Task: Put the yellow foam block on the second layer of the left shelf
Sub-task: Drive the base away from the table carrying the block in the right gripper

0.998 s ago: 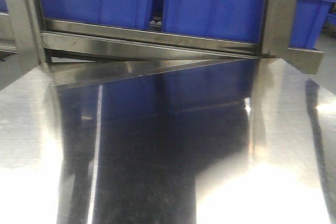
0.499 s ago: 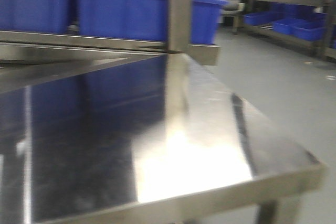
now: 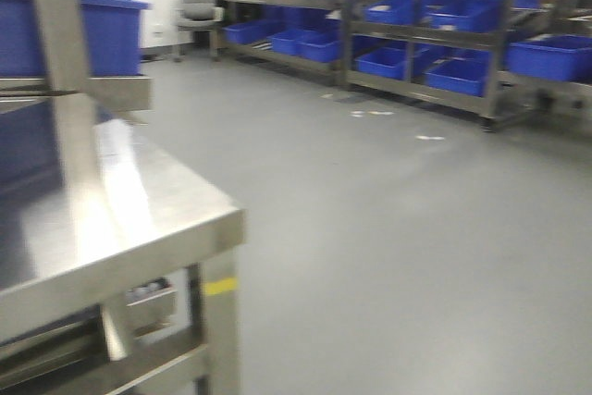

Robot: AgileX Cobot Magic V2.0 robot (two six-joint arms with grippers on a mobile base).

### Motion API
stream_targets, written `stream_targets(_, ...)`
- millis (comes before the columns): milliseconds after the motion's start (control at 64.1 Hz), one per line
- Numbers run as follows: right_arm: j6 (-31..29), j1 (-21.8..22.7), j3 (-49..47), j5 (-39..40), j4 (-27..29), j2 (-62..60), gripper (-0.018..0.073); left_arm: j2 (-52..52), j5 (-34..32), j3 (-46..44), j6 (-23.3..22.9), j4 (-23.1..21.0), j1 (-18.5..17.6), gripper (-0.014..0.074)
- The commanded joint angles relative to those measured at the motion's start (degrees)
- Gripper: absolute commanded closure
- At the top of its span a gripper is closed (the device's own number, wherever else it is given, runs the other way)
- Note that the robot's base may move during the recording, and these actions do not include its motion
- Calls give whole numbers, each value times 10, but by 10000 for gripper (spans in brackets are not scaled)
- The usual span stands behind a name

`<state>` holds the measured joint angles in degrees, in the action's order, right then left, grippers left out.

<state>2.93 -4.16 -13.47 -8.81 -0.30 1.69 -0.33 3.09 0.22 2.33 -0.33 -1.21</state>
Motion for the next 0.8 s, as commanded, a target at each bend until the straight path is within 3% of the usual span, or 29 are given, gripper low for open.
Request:
stream_targets(0,-3,4,-16,49,-5,7,108,-12,-47,15,-2,-3,-4,472)
stream_targets(780,-3,4,-16,49,-5,7,108,-12,-47,15,-2,-3,-4,472)
